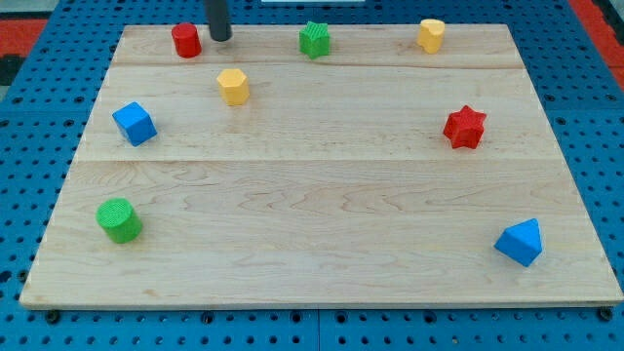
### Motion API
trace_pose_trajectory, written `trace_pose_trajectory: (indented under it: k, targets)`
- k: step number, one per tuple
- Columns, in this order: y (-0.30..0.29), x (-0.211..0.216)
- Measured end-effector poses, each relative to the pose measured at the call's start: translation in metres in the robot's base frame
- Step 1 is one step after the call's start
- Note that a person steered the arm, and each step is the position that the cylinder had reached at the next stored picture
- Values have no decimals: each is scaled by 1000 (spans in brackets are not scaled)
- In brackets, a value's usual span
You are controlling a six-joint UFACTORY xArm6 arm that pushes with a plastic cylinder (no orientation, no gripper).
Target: Slide the green star down and right
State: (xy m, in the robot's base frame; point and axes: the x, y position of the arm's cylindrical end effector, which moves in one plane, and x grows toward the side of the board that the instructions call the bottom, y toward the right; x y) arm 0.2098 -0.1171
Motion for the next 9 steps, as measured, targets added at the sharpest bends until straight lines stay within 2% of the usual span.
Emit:
trace_pose_trajectory:
  k: [6, 7, 8, 9]
  targets:
    - [38, -18]
    - [86, -17]
    - [113, -3]
    - [143, 49]
